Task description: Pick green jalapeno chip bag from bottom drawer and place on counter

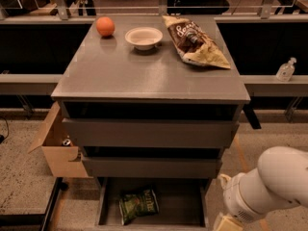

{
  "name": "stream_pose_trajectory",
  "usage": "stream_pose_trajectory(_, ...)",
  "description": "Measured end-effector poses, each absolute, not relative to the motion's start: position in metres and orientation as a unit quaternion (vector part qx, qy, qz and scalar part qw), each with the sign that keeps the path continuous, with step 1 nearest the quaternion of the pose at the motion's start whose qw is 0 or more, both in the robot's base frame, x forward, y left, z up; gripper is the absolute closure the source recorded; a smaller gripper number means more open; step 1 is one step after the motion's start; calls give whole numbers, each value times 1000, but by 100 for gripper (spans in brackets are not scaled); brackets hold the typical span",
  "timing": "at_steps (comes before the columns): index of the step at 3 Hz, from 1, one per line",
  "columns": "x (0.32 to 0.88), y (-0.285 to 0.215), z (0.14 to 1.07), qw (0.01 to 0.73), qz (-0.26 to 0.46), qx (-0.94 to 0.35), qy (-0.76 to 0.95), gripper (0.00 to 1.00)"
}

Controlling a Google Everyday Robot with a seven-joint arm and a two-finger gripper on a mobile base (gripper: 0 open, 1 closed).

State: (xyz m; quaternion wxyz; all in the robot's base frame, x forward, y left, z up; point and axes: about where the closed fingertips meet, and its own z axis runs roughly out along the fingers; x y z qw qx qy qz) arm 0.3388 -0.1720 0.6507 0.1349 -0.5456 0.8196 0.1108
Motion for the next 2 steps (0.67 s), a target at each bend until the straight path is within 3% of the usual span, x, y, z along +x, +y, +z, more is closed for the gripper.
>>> stream_pose_trajectory(1, 332, -157, 584, 139, 133, -520, 832, 0)
stream_pose_trajectory(2, 350, -155, 574, 171, 120, -507, 836, 0)
